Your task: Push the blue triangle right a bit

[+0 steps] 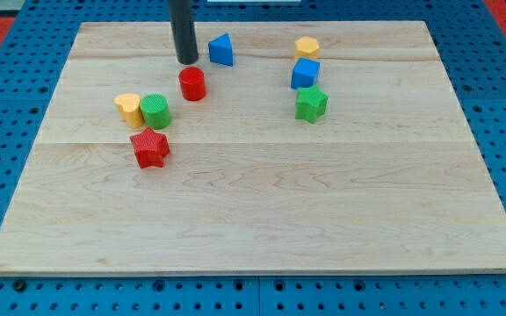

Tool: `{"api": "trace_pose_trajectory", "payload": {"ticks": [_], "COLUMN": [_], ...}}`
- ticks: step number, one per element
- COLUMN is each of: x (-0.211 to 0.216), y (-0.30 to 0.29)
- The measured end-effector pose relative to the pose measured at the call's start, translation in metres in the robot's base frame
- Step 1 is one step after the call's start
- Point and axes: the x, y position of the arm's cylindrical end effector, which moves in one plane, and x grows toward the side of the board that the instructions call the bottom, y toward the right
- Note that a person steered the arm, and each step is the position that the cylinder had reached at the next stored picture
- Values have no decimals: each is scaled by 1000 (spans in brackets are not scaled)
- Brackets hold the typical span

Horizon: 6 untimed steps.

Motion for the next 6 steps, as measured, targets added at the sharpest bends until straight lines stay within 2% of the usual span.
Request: {"api": "trace_pose_trajectory", "payload": {"ticks": [1,2,6], "x": [-25,-24,-21], "y": [4,28,56]}}
